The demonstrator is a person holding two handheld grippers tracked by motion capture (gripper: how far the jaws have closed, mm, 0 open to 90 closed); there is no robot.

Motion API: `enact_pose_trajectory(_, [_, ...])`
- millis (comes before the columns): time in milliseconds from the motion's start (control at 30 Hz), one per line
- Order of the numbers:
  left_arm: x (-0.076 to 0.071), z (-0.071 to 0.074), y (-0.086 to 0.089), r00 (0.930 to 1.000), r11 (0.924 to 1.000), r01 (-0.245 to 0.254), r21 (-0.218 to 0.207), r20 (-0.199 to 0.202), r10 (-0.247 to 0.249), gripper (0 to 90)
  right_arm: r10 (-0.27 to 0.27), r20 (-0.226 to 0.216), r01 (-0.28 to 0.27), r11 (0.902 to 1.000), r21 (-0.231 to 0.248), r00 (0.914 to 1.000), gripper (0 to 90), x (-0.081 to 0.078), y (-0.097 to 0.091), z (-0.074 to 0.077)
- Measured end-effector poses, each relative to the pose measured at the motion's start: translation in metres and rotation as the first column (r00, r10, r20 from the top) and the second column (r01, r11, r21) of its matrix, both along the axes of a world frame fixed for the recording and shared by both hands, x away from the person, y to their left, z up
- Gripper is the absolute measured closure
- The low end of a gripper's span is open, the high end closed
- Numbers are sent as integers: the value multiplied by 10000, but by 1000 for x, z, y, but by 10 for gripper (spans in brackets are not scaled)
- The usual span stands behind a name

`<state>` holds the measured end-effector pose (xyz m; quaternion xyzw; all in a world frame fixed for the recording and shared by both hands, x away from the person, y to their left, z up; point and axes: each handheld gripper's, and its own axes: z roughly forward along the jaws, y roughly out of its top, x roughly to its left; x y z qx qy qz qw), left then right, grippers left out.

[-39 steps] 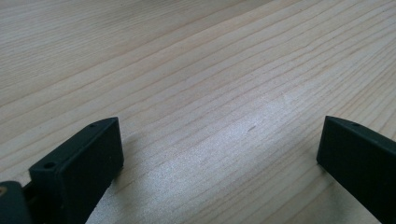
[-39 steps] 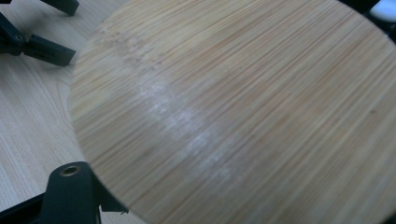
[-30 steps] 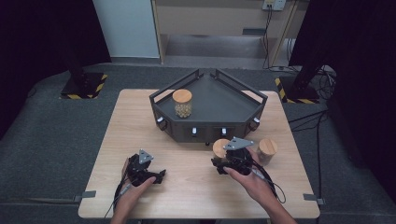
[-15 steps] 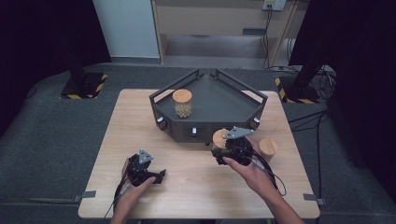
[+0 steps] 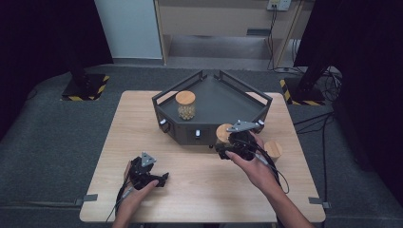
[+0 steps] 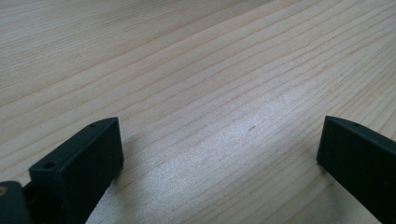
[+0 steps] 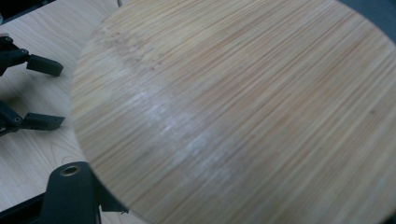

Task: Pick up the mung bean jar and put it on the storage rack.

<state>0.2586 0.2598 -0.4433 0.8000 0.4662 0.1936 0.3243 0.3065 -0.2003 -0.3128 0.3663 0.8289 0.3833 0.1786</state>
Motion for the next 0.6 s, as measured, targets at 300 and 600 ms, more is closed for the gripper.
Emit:
enact_pose_trajectory(300, [0,0,0,10000,10000,0,0,-2,0,0,-61,31,61,10000,42,10000,252,3,5,6])
enact_pose_trajectory(600, [0,0,0,10000,10000,-7,2,2,7,0,-122,33,122,9998,168,9999,252,6,7,14])
